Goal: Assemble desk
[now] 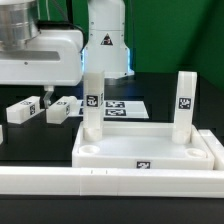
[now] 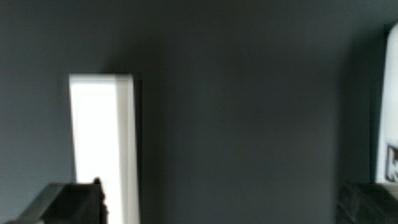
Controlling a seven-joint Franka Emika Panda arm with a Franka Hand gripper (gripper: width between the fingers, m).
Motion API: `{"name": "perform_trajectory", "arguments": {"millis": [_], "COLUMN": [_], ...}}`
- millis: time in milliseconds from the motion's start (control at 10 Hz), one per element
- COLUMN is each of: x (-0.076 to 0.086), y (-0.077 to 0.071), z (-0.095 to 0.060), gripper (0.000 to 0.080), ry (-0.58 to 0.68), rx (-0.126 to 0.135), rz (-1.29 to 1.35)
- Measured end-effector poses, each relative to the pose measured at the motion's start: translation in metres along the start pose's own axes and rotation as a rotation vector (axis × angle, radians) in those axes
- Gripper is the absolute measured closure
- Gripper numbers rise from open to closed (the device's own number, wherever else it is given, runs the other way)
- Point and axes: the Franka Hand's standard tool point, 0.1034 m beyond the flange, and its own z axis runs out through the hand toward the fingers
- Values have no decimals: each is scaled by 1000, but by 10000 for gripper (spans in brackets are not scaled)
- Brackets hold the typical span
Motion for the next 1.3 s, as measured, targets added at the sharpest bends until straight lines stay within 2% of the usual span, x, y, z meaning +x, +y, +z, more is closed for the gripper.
{"name": "perform_trajectory", "arguments": {"millis": [100, 200, 600, 700, 800, 900, 1000, 1300], "x": [-8, -13, -13, -22, -33, -50, -54, -53], "y": [2, 6, 6, 8, 12, 9, 12, 12], "z": [4, 8, 9, 12, 16, 24, 25, 25], "gripper": [151, 151, 151, 151, 151, 151, 151, 151], "ry": [-7, -13, -14, -32, -44, -65, -71, -70], "rx": [27, 29, 29, 78, 102, 123, 127, 124], "rz": [33, 42, 41, 100, 137, 156, 164, 162]}}
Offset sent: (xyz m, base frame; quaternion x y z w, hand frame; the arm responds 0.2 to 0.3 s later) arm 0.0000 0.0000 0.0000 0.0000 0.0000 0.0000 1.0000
